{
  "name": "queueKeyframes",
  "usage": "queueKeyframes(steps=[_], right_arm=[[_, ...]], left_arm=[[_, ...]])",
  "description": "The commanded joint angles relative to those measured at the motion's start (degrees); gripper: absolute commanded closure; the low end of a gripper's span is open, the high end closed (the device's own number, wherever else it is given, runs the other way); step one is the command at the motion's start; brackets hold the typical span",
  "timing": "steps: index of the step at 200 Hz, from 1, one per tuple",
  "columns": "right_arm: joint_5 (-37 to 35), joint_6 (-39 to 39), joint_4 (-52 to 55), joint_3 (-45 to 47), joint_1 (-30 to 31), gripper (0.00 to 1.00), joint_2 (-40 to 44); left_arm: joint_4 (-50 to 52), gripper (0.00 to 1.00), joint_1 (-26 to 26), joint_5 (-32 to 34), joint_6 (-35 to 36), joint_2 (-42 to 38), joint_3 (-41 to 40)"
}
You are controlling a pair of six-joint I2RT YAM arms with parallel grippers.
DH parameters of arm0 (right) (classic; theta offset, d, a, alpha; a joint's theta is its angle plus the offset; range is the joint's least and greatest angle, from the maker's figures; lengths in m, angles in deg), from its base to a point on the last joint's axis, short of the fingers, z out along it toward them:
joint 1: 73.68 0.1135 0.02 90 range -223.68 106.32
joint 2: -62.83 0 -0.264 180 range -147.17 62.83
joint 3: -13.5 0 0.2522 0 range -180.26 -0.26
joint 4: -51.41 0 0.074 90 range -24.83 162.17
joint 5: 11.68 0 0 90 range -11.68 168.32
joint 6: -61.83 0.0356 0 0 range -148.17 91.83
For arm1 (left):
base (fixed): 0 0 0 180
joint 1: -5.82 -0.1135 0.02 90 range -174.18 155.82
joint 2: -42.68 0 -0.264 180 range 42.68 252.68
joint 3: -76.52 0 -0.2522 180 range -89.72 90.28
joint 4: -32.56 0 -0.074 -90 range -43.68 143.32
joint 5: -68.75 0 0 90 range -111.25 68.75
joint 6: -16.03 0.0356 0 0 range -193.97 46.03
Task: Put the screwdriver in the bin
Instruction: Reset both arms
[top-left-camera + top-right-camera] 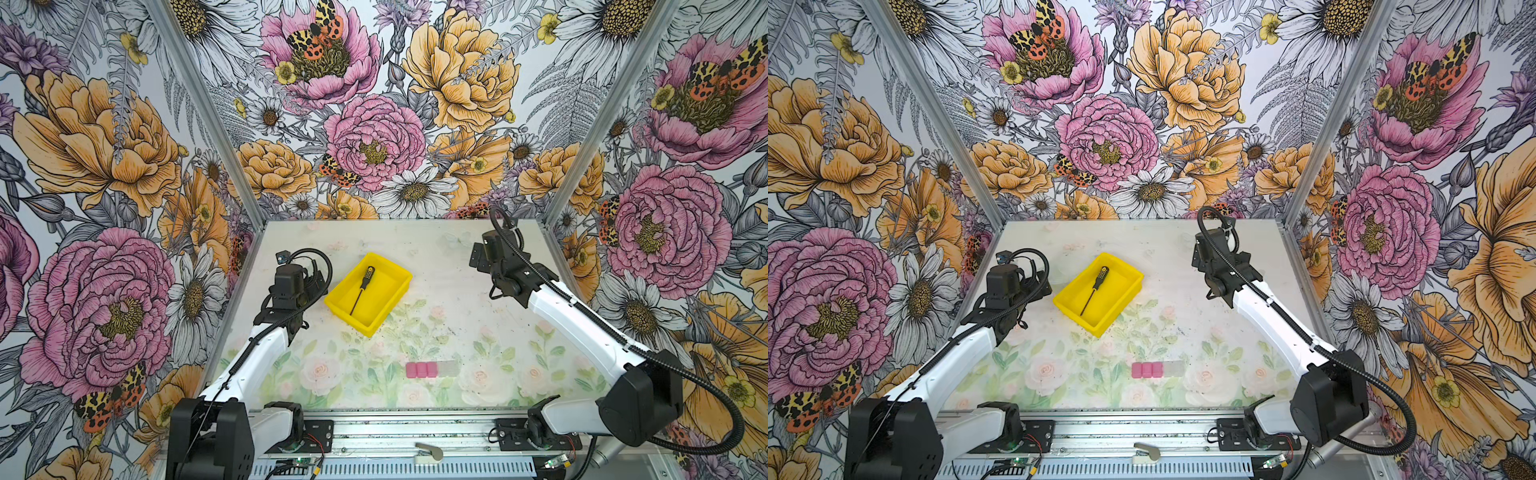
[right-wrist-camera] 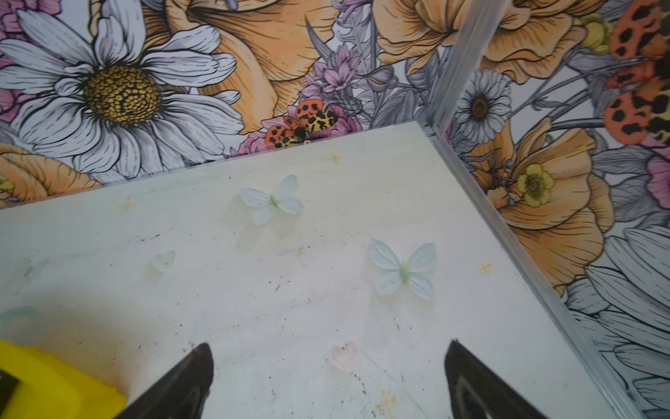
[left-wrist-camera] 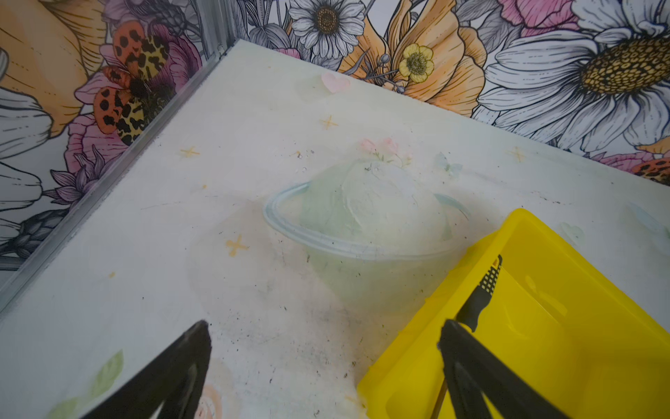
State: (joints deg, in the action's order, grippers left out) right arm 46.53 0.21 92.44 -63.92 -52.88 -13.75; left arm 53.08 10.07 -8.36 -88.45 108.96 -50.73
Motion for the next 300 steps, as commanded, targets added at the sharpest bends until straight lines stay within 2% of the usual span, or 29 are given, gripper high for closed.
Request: queueKeyframes(steps=[1, 21, 29, 60, 80, 100, 119, 135, 162, 178, 190, 235, 254, 263, 300], right_arm=[[-4.1, 0.7, -6.2, 6.5, -4.0, 0.01, 2.4], [-12.6, 3.0, -8.5, 12.2, -6.6, 0.01, 3.7], [-13.5, 1.8, -12.7, 15.8, -7.5, 0.01, 5.0], [-1.7, -8.3, -32.2, 28.7, -13.3, 0.01, 8.2], [1.0, -11.7, -37.7, 31.2, -15.2, 0.01, 5.4], [8.9, -15.7, -45.8, 32.6, -16.5, 0.0, 1.1], [10.3, -16.2, -50.3, 32.3, -17.2, 0.01, -3.3], [10.4, -17.6, -51.1, 31.3, -17.4, 0.01, -6.4], [11.2, -19.9, -53.2, 31.5, -18.1, 0.01, -7.1], [14.4, -21.8, -58.0, 33.1, -19.2, 0.01, -6.8], [16.0, -21.6, -62.3, 34.5, -20.4, 0.01, -8.0], [19.0, -20.8, -70.8, 39.2, -21.7, 0.0, -9.1], [19.6, -21.8, -80.4, 42.6, -21.7, 0.01, -11.8], [19.2, -21.1, -77.6, 42.1, -21.6, 0.0, -11.0], [19.0, -21.4, -78.1, 42.0, -21.5, 0.01, -11.4]], left_arm=[[-11.2, 0.01, -1.3, 2.5, 4.7, 1.7, -3.0], [-20.2, 0.01, -1.8, 3.0, 7.6, 3.6, -6.0], [-23.5, 0.01, -1.8, 2.9, 8.8, 4.5, -7.1], [-32.8, 0.01, -2.1, 2.9, 11.9, 9.0, -9.5], [-37.6, 0.01, -2.1, 2.7, 13.5, 12.9, -9.9], [-41.3, 0.01, -2.0, 2.7, 14.7, 17.1, -9.5], [-44.1, 0.01, -2.5, 2.3, 14.7, 21.0, -8.9], [-43.5, 0.01, -2.5, 1.5, 14.8, 20.4, -9.3], [-51.6, 0.02, -3.9, -4.8, 15.0, 20.0, -14.1], [-61.3, 0.01, -4.3, -6.1, 14.9, 23.0, -17.3], [-57.6, 0.01, -4.3, -5.9, 14.8, 21.8, -16.7], [-59.5, 0.01, -4.2, -5.7, 14.9, 22.3, -17.0], [-59.7, 0.01, -4.1, -5.6, 15.0, 22.4, -17.0], [-59.7, 0.01, -4.1, -5.6, 14.9, 22.3, -17.0], [-59.7, 0.01, -4.0, -5.5, 15.0, 22.4, -17.1]])
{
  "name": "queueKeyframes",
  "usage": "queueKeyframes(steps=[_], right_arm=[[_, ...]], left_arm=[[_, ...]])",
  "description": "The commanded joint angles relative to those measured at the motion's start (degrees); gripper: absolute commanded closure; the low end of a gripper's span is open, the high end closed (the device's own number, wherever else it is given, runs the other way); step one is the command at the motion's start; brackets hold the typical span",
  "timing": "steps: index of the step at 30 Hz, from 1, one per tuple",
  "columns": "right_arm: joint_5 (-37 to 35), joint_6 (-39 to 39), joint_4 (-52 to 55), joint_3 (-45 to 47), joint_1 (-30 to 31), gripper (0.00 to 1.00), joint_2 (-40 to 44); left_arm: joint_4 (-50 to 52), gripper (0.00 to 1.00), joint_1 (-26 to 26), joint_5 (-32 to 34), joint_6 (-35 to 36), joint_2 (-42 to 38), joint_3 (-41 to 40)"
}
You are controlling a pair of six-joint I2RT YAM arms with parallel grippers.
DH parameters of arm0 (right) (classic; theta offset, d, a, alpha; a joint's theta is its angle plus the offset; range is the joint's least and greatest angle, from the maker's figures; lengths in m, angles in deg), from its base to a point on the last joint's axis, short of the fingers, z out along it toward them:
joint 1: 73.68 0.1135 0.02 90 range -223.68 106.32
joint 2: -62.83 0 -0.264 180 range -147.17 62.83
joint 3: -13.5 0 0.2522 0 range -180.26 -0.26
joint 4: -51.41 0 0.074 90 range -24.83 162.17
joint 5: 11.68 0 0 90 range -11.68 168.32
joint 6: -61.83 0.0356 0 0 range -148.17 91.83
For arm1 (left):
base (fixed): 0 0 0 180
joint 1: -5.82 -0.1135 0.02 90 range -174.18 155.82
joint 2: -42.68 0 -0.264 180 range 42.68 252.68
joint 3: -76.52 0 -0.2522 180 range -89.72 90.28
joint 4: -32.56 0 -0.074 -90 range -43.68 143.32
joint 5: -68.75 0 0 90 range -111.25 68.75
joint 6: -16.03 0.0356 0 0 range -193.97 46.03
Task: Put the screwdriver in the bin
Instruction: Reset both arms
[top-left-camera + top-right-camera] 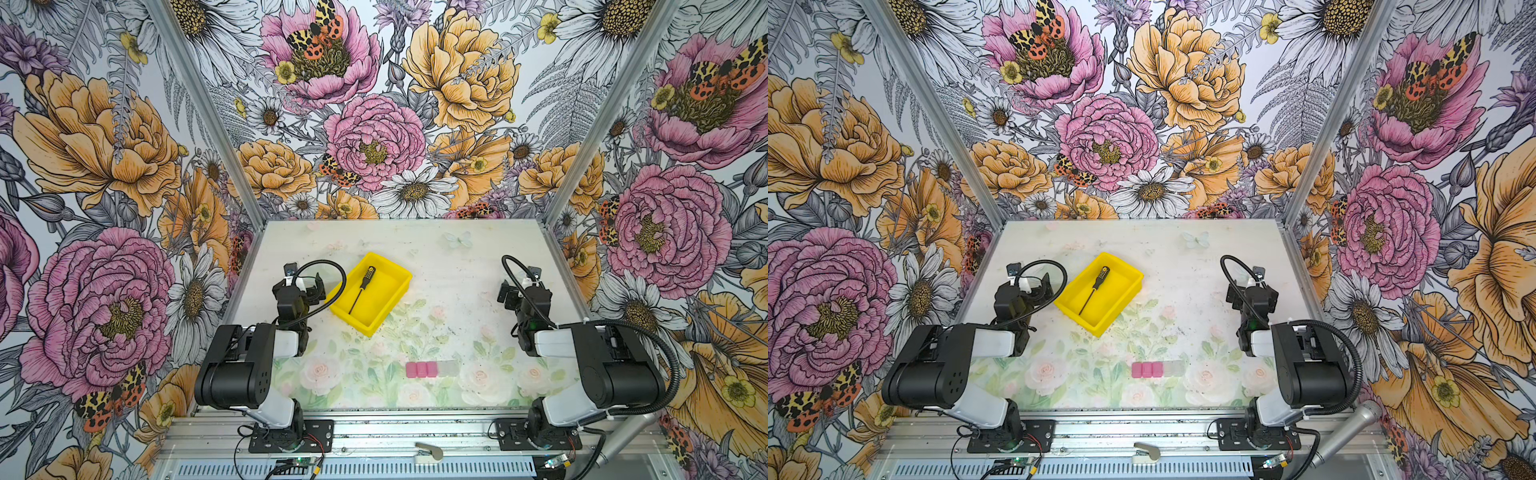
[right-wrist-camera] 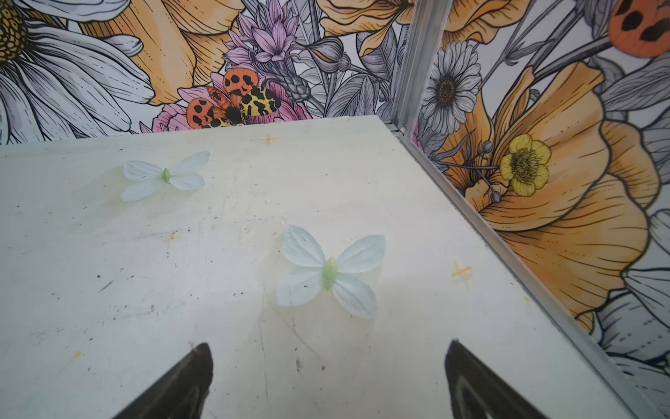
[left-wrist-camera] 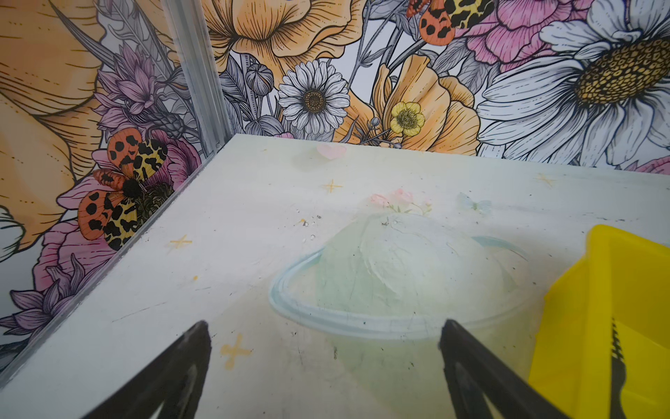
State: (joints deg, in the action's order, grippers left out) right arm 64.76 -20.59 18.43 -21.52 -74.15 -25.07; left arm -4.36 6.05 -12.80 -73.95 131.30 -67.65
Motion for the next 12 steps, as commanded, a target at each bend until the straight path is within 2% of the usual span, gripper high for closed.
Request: queueKeyframes(steps=[1, 12], right_arm=[[0.8, -0.5, -4.3, -0.3, -0.3, 0.0, -0.1], [0.5, -0.6, -5.0, 0.1, -0.1, 0.01, 0.2]], left_arm=[[-2.3, 0.01, 0.0, -1.1, 0.5, 0.1, -0.2], [-2.2, 0.01, -0.1, -1.2, 0.5, 0.0, -0.2]])
